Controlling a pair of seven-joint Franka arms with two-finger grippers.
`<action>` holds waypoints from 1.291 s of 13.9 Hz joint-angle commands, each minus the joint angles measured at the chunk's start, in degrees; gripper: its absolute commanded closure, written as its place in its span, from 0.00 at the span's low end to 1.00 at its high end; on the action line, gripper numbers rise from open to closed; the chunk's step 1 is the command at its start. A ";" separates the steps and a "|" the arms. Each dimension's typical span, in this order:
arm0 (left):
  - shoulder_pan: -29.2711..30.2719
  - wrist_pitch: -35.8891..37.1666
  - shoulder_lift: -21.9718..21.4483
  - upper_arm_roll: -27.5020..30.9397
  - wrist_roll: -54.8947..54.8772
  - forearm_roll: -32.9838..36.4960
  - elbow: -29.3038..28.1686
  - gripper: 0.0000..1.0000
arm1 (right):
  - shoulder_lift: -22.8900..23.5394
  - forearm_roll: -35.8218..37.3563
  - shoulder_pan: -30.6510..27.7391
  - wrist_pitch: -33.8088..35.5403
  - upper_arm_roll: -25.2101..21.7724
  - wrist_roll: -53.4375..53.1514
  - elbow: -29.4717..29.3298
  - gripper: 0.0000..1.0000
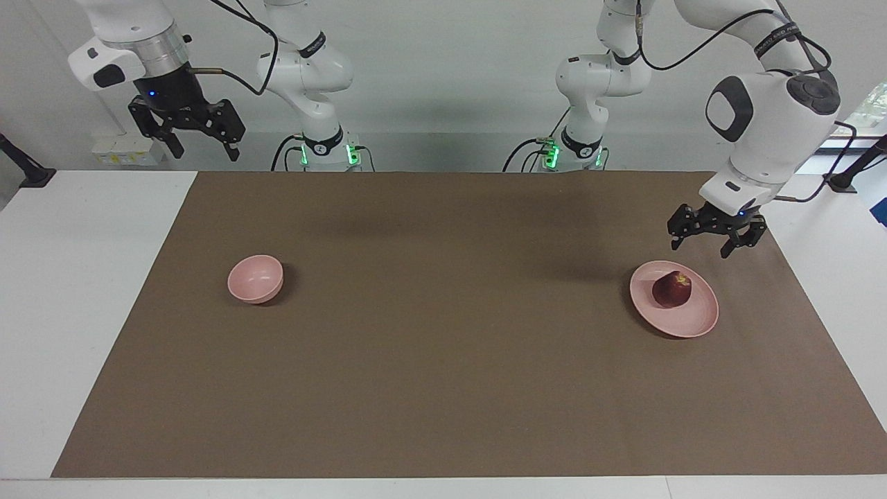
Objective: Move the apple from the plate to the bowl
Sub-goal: 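Reach the left gripper down and grasp the red apple on the plate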
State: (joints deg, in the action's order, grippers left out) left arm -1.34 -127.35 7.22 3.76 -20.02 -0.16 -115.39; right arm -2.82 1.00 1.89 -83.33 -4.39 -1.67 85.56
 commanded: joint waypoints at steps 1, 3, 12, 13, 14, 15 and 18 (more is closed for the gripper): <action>0.55 -3.60 2.87 0.02 -0.54 0.42 -0.45 0.00 | -1.32 -0.03 -0.31 -0.07 0.17 1.41 1.45 0.00; 0.82 -4.22 3.33 -0.15 -0.72 0.42 -1.32 0.00 | -1.32 -0.21 -0.31 -0.07 0.09 1.50 1.45 0.00; 1.26 -8.26 2.00 0.02 -0.89 0.42 -6.52 0.44 | -1.58 -0.21 -0.31 -0.07 0.17 1.50 1.80 0.00; 1.08 -8.26 2.09 0.02 -1.07 0.51 -6.43 0.66 | -1.75 -0.21 -0.31 -0.07 0.17 1.50 1.89 0.00; 1.08 -8.26 1.92 0.02 -1.07 0.60 -6.43 0.87 | -1.75 -0.21 -0.40 -0.16 0.09 1.50 1.89 0.00; 1.26 -8.09 1.31 0.02 -0.99 0.60 -6.17 0.96 | -1.75 -0.21 -0.66 -0.25 0.09 1.50 1.98 0.00; 1.78 -7.03 -0.89 0.02 -0.90 0.60 -4.59 0.99 | -1.75 -0.21 -0.66 -0.34 0.09 1.50 2.07 0.00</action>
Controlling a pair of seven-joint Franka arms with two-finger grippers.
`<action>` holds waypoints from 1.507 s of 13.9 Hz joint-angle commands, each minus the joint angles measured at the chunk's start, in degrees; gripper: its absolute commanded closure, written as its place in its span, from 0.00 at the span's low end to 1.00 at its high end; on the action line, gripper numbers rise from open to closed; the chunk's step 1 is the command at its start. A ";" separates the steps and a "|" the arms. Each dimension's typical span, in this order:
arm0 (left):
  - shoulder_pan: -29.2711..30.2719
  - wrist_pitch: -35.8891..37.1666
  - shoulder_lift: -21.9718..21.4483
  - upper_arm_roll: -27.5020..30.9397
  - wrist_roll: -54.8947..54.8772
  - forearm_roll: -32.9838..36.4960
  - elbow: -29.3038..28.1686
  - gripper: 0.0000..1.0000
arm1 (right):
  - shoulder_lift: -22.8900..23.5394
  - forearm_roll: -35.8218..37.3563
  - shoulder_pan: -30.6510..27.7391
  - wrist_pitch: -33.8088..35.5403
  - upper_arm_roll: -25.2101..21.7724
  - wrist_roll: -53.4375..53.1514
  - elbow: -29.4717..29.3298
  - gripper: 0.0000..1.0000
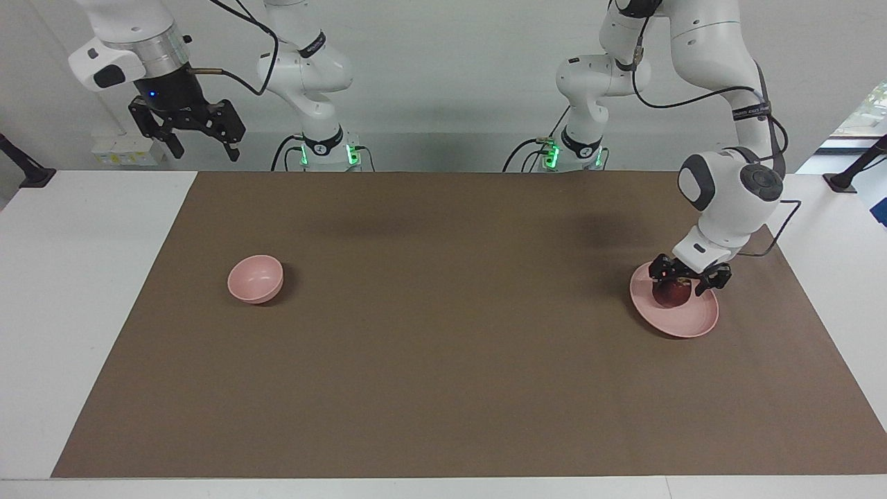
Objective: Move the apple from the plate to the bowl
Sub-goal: 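Reach the left gripper down and grasp the red apple on the plate, then lift the apple with the left gripper while the right gripper approaches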
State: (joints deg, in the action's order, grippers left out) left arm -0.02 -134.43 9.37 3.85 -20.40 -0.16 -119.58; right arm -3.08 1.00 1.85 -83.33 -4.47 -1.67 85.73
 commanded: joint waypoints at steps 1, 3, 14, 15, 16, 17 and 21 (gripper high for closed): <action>0.46 0.22 -3.66 -0.25 -0.35 0.51 -0.22 1.00 | -1.49 -0.21 -0.53 -0.42 0.25 1.50 1.90 0.00; -0.06 1.36 -5.50 -0.51 -0.17 -0.02 -0.22 1.00 | -1.49 -0.21 -0.35 -0.86 0.25 1.50 1.90 0.00; -9.38 7.16 -6.03 -3.49 -0.52 -33.48 3.55 1.00 | -1.58 0.06 -0.10 -2.26 0.24 2.81 1.89 0.00; -9.30 7.78 -5.95 -5.33 -0.43 -37.77 4.69 1.00 | -1.49 -0.38 0.00 -4.19 0.51 2.38 3.99 0.00; -9.30 7.78 -5.95 -6.74 -0.43 -42.68 4.88 1.00 | -1.41 -2.47 0.00 -5.77 0.69 1.85 6.62 0.00; -9.21 8.04 -5.95 -8.32 -0.43 -45.52 4.88 1.00 | -1.06 -5.89 -0.09 -8.57 0.60 0.20 8.82 0.00; -9.21 8.84 -6.38 -12.01 0.18 -55.54 4.70 1.00 | 3.24 -18.18 0.00 -14.56 0.69 -9.91 13.93 0.00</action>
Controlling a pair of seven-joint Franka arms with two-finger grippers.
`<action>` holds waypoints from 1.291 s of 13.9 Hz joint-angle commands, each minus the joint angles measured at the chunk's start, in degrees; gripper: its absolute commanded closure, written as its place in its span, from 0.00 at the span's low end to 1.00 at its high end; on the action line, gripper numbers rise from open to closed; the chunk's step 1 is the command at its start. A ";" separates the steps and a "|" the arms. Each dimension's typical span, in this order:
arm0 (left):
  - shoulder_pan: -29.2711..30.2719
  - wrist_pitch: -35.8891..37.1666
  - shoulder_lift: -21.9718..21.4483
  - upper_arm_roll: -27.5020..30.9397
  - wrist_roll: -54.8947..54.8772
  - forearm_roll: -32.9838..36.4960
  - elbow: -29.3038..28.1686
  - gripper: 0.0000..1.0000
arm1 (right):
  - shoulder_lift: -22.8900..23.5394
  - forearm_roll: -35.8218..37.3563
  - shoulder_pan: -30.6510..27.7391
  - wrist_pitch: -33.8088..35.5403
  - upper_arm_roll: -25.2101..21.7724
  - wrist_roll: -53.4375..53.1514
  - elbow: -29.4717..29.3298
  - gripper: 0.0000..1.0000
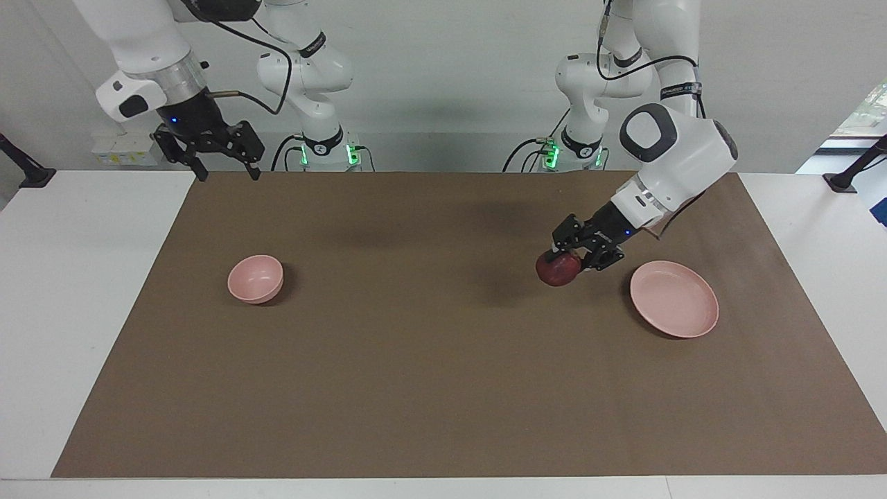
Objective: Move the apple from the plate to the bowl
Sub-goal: 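Lift the apple with the left gripper while the right gripper approaches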
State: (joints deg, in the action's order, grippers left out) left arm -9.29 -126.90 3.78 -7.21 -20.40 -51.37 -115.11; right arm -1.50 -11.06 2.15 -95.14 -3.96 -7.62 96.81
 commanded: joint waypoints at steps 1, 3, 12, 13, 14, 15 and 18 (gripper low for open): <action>0.32 0.96 -1.57 -2.79 0.45 -6.88 0.15 1.00 | 3.59 -10.43 -0.22 -5.12 0.27 -7.02 3.38 0.00; 0.06 1.13 -1.93 -3.42 0.54 -8.31 -0.11 1.00 | 6.23 -16.24 2.32 -6.90 0.27 -13.88 3.39 0.00; -0.47 -4.57 -2.02 -7.90 1.77 -11.30 -0.11 1.00 | 11.34 -42.36 10.94 -11.12 0.27 -51.60 5.83 0.00; -0.90 -4.93 -2.02 -8.25 1.86 -11.38 -0.11 1.00 | 11.51 -46.12 10.94 -11.91 0.27 -51.53 7.59 0.00; -1.17 -5.28 -2.02 -8.34 2.03 -11.56 -0.11 1.00 | 12.30 -48.94 12.08 -12.44 0.27 -51.70 7.78 0.00; -1.26 -7.03 -1.93 -8.60 2.29 -11.65 -0.02 1.00 | 12.74 -50.62 12.96 -13.92 0.27 -52.57 7.70 0.00; -3.63 -12.40 -1.67 -9.75 4.84 -11.65 -0.02 1.00 | 13.18 -53.70 15.78 -18.67 0.27 -56.36 7.87 0.00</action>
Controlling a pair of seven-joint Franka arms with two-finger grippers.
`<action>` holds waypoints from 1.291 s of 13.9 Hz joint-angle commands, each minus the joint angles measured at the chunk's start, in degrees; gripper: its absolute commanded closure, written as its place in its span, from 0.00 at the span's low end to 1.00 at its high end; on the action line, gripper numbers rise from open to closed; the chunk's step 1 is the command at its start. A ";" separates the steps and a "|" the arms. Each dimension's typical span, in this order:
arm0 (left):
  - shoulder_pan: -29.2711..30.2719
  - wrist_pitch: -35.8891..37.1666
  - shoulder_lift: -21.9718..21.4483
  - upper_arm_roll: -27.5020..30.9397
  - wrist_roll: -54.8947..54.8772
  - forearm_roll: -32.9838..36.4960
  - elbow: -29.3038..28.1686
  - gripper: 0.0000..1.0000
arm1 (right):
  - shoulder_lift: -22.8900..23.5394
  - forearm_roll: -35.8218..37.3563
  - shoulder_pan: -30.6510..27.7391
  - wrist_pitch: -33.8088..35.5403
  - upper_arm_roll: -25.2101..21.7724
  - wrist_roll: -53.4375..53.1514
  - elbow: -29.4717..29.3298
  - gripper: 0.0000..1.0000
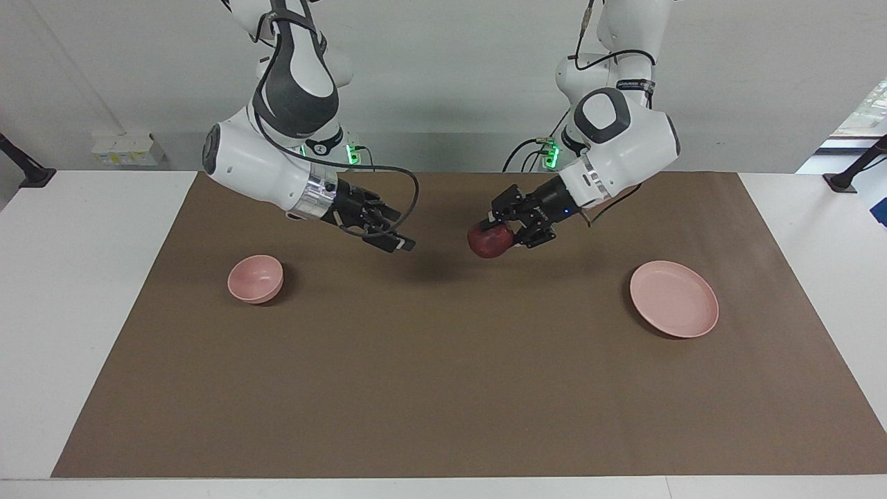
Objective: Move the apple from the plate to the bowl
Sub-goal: 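Lift the apple with the left gripper while the right gripper approaches, then close the right gripper around the apple held by the left gripper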
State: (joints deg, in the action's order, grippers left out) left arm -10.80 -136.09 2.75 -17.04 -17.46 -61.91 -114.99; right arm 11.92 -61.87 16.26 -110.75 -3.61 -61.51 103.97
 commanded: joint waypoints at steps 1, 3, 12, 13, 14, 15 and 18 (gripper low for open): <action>-2.21 -3.13 -0.64 -0.01 2.25 -1.11 -0.14 1.00 | 0.12 -7.26 1.67 -4.55 -0.09 -2.48 1.15 0.00; -3.52 -3.13 -0.90 -0.01 3.04 -1.02 -0.41 1.00 | 0.30 -10.02 2.99 -6.41 -0.09 -2.65 0.97 0.00; -3.62 -3.31 -0.28 0.08 3.75 0.12 0.65 1.00 | -1.20 -9.85 7.03 -9.48 -0.09 -2.30 4.48 0.00; -3.70 -3.39 -0.28 -0.01 3.83 0.12 0.65 1.00 | -1.37 -9.85 7.21 -10.01 -0.09 -2.22 4.58 0.00; -3.70 -3.39 -0.28 -0.01 3.92 0.12 0.74 1.00 | -1.37 -9.85 7.21 -10.10 -0.09 -2.21 4.58 0.00; -3.70 -3.39 -0.28 -0.01 4.27 0.29 0.82 1.00 | -1.46 -9.85 7.21 -10.19 -0.09 -2.21 4.84 0.01; -3.79 -4.09 0.07 -0.09 5.15 0.47 1.96 1.00 | -1.20 -9.76 6.86 -8.97 -0.09 -1.78 4.23 1.00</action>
State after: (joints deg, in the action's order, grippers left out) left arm -13.43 -138.92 2.80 -17.51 -14.22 -61.70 -114.23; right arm 11.97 -70.51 23.26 -119.48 -3.64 -63.30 106.87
